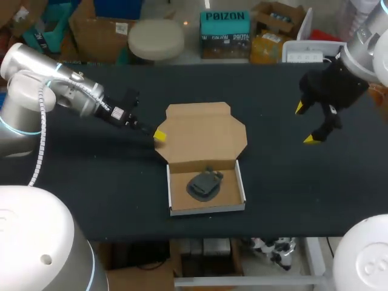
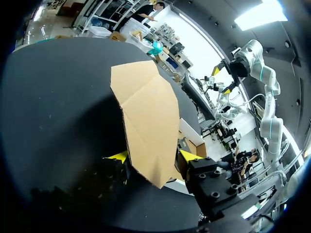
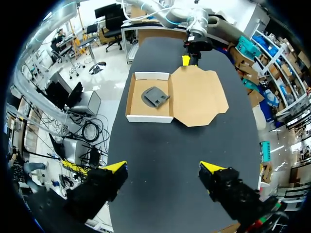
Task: Assemble the packaging by folding the flat box into shape, placing the metal phone stand inside, and closing the box properly
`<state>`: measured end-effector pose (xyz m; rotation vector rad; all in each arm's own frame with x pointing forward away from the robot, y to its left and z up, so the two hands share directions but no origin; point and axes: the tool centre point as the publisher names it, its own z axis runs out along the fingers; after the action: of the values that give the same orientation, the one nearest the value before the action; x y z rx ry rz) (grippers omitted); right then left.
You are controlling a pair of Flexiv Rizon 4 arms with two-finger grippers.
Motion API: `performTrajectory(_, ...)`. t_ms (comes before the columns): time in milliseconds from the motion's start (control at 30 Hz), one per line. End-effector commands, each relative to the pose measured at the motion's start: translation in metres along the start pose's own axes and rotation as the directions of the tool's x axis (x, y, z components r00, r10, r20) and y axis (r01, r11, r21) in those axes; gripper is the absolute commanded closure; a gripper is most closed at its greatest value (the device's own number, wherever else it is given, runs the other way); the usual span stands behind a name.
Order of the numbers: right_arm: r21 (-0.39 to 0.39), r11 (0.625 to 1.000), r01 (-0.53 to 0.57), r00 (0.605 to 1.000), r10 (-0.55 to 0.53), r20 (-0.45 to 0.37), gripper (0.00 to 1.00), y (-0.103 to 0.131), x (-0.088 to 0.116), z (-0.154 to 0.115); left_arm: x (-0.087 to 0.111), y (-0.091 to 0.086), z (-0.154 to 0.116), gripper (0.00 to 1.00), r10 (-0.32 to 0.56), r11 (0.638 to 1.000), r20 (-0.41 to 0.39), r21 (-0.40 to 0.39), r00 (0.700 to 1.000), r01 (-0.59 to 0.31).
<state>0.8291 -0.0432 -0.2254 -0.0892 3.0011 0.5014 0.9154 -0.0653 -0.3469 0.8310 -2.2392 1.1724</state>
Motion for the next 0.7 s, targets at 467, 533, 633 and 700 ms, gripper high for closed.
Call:
performTrajectory(467, 0.022, 0.999, 0.026, 0.999, -0.026, -0.031, 0.00, 0.017, -0.016, 0.004, 0.014, -0.001, 0.014, 0.66, 0.075, 0.997, -0.010, 0.002, 0.997, -0.075)
performTrajectory(533, 0.024, 0.999, 0.030, 0.999, -0.029, -0.032, 0.00, 0.018, -0.016, 0.004, 0.015, 0.000, 0.015, 0.71, 0.085, 0.996, -0.012, 0.005, 0.996, -0.085)
performTrajectory(633, 0.025, 0.999, 0.033, 0.999, -0.033, -0.033, 0.00, 0.020, -0.016, 0.004, 0.016, -0.001, 0.017, 0.76, 0.092, 0.996, -0.012, 0.006, 0.996, -0.092)
performTrajectory(700, 0.026, 0.999, 0.037, 0.999, -0.036, -0.033, 0.00, 0.021, -0.016, 0.004, 0.017, -0.001, 0.018, 0.77, 0.095, 0.995, -0.012, 0.007, 0.995, -0.095)
